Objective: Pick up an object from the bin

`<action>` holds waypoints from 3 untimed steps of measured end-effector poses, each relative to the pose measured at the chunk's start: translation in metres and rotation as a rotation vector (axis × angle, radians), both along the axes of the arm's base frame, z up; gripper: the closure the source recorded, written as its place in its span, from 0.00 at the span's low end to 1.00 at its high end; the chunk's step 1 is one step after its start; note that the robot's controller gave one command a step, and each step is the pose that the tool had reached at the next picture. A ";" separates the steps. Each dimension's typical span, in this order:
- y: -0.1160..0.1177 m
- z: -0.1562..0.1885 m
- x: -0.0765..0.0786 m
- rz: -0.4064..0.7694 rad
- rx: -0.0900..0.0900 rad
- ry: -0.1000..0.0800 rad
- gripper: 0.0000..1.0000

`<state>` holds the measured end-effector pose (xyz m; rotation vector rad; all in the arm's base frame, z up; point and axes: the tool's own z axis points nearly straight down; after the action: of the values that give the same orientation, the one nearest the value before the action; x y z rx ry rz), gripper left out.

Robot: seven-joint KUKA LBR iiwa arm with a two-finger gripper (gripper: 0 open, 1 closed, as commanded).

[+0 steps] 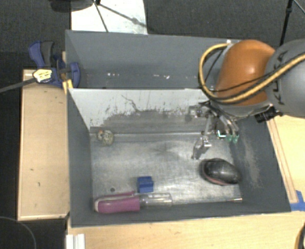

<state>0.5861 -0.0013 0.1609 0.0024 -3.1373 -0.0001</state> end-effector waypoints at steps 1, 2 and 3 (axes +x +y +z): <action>-0.088 -0.092 -0.037 0.187 0.002 -0.003 0.00; -0.147 -0.014 -0.057 0.124 -0.002 -0.012 0.00; -0.145 -0.085 -0.083 0.331 -0.001 -0.012 0.00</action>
Offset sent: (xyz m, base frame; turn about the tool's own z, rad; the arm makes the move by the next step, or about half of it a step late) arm -0.0361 -0.0866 -0.0909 -0.1915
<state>0.5027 -0.1460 0.0762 0.5207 -3.1064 0.0027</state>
